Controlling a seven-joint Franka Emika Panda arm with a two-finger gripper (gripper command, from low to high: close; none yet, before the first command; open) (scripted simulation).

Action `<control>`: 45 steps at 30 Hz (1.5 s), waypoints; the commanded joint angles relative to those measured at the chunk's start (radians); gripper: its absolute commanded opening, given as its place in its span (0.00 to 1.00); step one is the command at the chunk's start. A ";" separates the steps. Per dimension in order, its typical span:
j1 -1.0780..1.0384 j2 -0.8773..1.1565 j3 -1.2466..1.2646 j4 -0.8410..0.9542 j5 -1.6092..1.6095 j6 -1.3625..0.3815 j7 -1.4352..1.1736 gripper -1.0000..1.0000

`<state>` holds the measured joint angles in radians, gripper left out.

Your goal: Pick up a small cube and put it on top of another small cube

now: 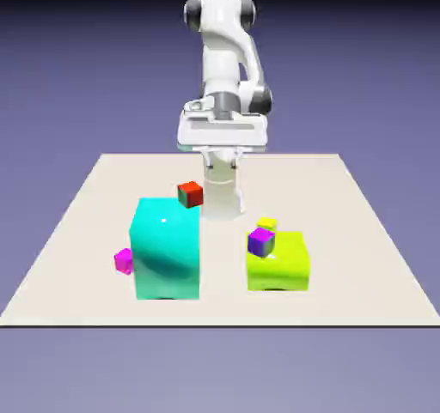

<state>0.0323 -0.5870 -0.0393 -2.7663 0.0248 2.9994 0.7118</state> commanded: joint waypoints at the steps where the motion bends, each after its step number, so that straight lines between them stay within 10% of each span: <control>1: -0.021 0.012 0.000 0.018 0.016 -0.022 0.003 0.50; 45: -1.615 0.974 0.587 0.444 0.582 -0.786 0.615 0.50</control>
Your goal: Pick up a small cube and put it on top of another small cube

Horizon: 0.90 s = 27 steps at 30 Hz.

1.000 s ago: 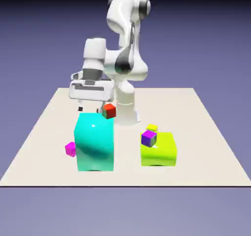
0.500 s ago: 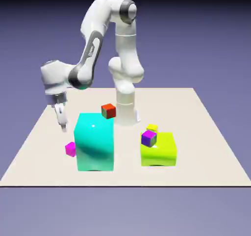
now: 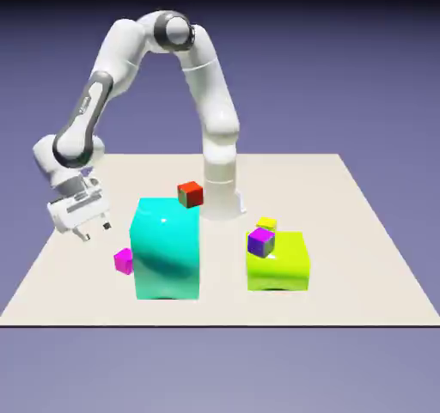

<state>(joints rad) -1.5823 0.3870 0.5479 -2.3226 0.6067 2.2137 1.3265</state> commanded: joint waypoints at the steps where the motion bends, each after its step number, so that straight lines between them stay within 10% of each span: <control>1: -0.035 0.025 0.036 -0.027 -0.011 0.018 0.029 0.50; 9: -0.010 0.214 0.076 -0.075 -0.009 0.218 0.043 0.50; 10: -0.010 0.214 0.076 -0.075 -0.009 0.218 0.043 0.00; 27: 0.310 -0.260 -0.167 -0.096 -0.199 -0.027 0.011 0.00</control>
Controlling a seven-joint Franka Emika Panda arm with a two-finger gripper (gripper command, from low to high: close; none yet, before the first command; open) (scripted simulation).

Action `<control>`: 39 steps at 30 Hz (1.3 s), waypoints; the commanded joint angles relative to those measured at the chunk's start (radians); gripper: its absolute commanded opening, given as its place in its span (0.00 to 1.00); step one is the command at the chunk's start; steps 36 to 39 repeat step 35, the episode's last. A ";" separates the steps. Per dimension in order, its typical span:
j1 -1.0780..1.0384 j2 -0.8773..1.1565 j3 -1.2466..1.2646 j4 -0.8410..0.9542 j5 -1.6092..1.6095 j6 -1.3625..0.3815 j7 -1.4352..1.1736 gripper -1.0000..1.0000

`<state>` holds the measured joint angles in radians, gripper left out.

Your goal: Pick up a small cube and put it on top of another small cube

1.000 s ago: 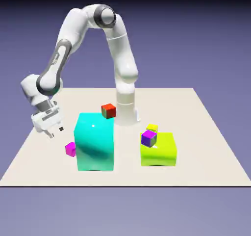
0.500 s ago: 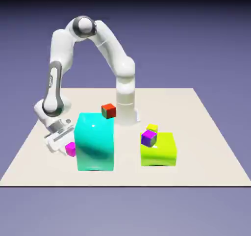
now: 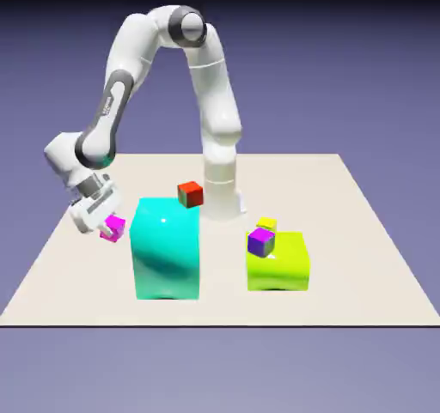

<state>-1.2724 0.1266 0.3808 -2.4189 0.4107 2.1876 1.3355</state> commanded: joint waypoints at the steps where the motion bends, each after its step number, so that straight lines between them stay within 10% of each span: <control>1: 0.037 -0.030 -0.024 -0.004 -0.016 -0.008 0.000 0.00; 23: 0.786 -0.775 -0.617 -0.290 0.259 -0.348 0.578 0.00; 29: 0.853 -0.711 -0.561 -0.392 0.383 -0.179 0.509 0.00; 30: 0.853 -0.711 -0.561 -0.393 0.383 -0.179 0.509 1.00; 39: 0.787 -0.777 -0.618 -0.292 0.263 -0.350 0.582 1.00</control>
